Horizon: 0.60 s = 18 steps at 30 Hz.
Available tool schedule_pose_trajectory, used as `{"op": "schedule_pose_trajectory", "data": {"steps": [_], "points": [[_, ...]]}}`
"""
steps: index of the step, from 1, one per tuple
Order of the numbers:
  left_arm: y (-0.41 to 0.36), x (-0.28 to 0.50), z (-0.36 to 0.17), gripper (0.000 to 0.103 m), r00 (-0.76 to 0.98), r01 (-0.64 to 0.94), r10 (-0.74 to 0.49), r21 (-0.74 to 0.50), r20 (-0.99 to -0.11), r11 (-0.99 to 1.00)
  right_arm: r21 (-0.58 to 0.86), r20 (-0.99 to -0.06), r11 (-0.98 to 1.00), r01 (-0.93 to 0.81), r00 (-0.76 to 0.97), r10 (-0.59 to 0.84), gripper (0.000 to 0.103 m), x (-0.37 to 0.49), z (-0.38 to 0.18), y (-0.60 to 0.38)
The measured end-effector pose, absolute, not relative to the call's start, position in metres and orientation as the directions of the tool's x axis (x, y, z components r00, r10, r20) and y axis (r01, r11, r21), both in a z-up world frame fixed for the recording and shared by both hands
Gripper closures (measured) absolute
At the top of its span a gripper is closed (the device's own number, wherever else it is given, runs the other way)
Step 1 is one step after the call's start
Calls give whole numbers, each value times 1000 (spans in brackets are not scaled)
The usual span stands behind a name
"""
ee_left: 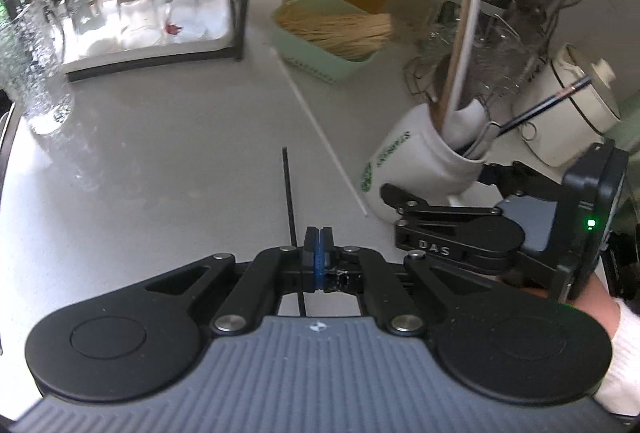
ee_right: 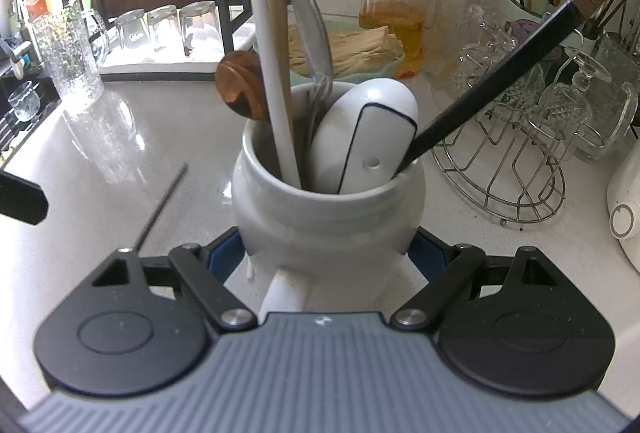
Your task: Organize utensils
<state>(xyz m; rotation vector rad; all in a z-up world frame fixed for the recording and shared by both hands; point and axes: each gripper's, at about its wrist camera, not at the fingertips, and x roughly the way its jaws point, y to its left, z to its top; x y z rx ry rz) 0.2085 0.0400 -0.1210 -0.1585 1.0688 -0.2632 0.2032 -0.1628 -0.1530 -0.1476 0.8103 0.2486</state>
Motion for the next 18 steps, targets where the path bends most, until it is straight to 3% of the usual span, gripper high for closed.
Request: {"op": "schedule_pose_trajectory", "data": {"steps": [10,18], "points": [[53,226,-166,102,340,109,-328,-310,-881,945,-34,-729,964,-264,667,157,13,202,-153,-163],[43,218,-207,91,234,121,-308,-286,-922,950,-33,-734,963,-268,660,159,13,202,-152,-163]]}}
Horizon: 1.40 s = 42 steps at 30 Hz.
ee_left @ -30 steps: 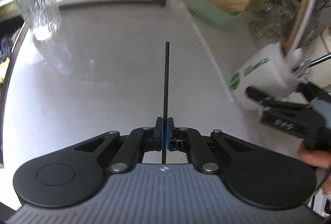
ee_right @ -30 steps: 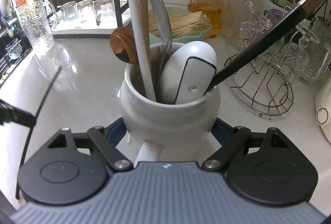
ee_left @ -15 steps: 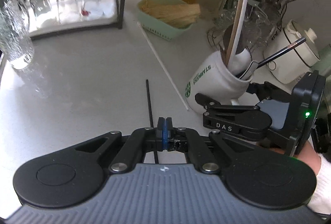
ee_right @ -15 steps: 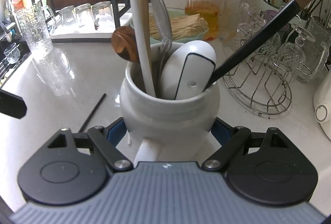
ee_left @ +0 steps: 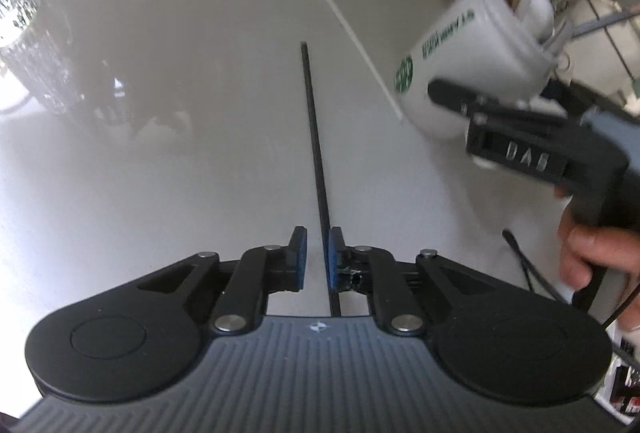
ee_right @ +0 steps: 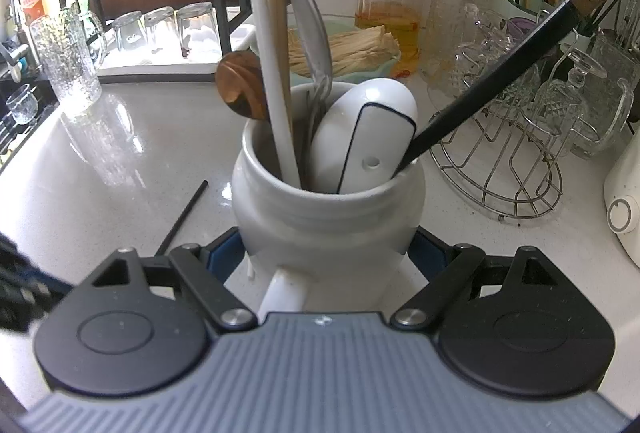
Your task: Organize utensils
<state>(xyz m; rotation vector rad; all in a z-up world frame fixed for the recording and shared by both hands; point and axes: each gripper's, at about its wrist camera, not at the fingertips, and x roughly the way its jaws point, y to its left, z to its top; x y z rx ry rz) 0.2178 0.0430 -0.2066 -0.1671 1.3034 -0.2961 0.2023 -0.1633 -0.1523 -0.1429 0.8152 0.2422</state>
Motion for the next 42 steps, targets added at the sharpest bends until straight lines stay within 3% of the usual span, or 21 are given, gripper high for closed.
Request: {"op": "schedule_pose_trajectory", "data": {"steps": [12,15,24,42], "points": [[14,216,-211,91,263,175,-240,-198,-934,964,-34,-736,962,-270,658,159,13,203,-152,-163],[5,222,-210,96,259,178,-203,-160,-944,971,-33,-735,962,-269,659,160,13,203,-152,-163],[1,231,-202,99,295,191,-174,-120,-940,974,-31,-734,963,-266,661,159,13,202,-152,-163],[27,226,-110,99,462,173,-234,-172,-855,970,-30,-724,966,-255,672,155,13,201,-153,-162]]}}
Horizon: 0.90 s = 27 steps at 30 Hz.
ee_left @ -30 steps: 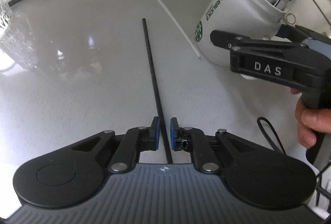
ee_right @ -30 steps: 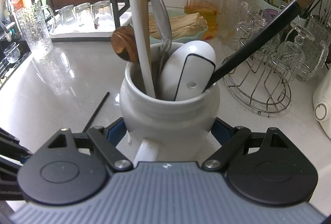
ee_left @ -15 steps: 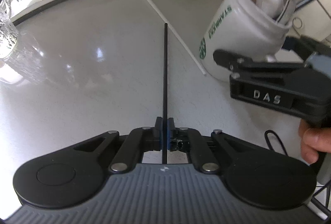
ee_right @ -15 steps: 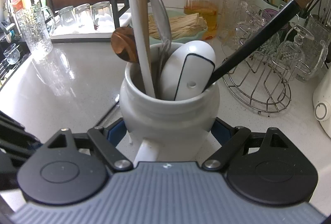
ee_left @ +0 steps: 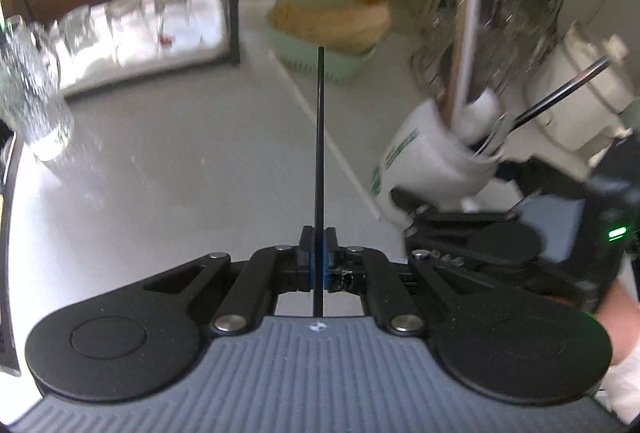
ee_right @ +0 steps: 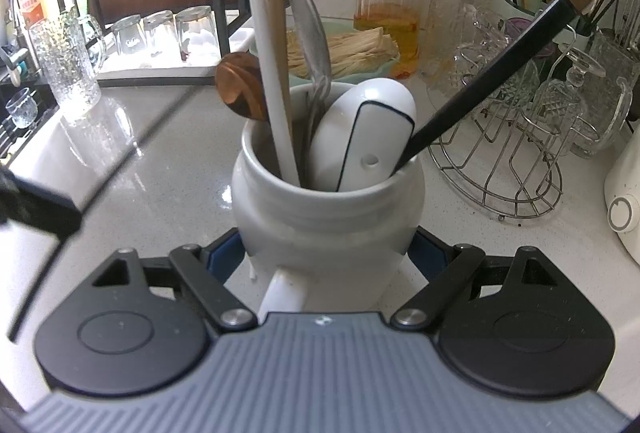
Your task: Organize utensils
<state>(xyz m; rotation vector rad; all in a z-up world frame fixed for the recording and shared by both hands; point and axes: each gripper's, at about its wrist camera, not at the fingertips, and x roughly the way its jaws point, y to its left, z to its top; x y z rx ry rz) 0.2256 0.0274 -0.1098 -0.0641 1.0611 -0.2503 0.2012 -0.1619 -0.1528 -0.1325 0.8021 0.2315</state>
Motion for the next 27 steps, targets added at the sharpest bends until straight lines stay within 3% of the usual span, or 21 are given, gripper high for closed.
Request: {"op": "schedule_pose_trajectory", "data": {"steps": [7,15,22,27], "points": [[28,212,-56,99,556,221,-267,-170,-787,960,-30,-721,967,-252,676,154,13,201,-153,-162],[17,211,-7,99,689,256,-319,-194,-651,947,-27,-713,969,-244,684,152,13,199,-154,-162],[-24,226,9,99,714,356,-409,-209,-568,911,-26,-719,966,-257,677,160,13,199,-153,-163],[-47,249,-2,99,694,418,-459,-209,-554,884,-26,-724,958,-286,666,179,13,198,-152,-165]]}}
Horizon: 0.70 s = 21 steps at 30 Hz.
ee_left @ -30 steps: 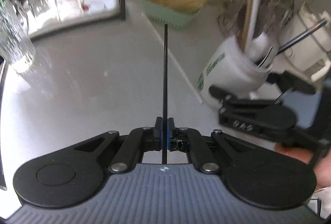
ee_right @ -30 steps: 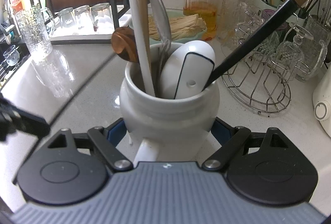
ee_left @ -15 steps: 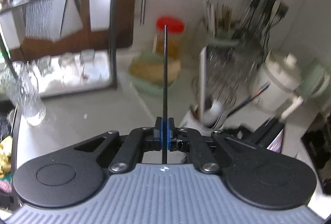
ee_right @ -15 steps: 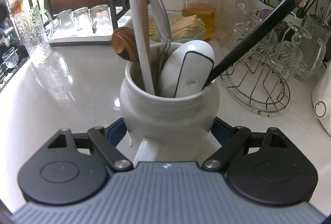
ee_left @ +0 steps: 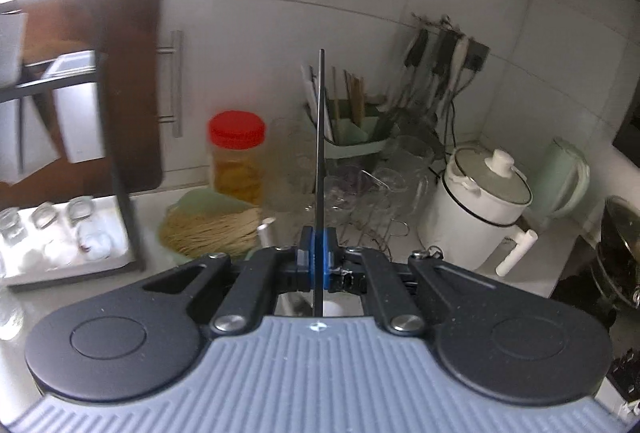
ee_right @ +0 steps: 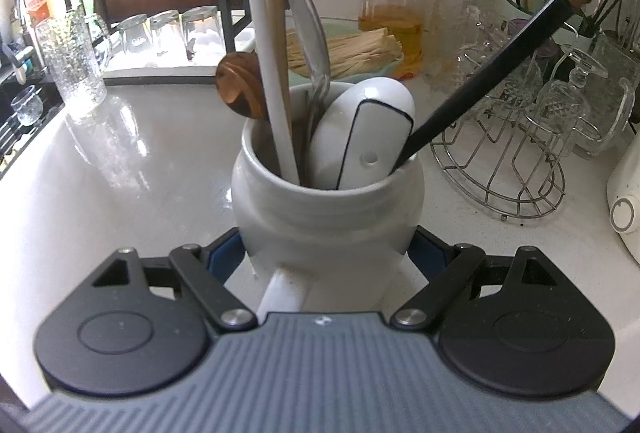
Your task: Organize utensils
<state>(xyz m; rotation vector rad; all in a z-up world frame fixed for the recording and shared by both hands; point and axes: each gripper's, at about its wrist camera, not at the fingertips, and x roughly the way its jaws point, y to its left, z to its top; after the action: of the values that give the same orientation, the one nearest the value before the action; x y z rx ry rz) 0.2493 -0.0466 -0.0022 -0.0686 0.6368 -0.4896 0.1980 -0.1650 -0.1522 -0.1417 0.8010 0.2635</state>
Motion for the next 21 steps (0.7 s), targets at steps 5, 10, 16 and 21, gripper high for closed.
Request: {"op": "schedule_pose_trajectory", "data": {"steps": [5,10,16,21], "points": [[-50,259,-7,99,629,446,-494,-242,-600,862,-26,-731,950,-310,655,194,13,197,-151,-166],[-35,259,4,99,548,449,-503,-272,-668,851,-22,-729,947,-320,654,204,13,196,-151,-167],[-14,247,27,99,431,459,-526,-324,-734,827,-19,-718,944,-329,662,217,13,194,-152,-170],[-14,238,40,99,303,495,-545,-359,-782,791,-19,-713,941,-338,664,225,13,193,-152,-170]]}}
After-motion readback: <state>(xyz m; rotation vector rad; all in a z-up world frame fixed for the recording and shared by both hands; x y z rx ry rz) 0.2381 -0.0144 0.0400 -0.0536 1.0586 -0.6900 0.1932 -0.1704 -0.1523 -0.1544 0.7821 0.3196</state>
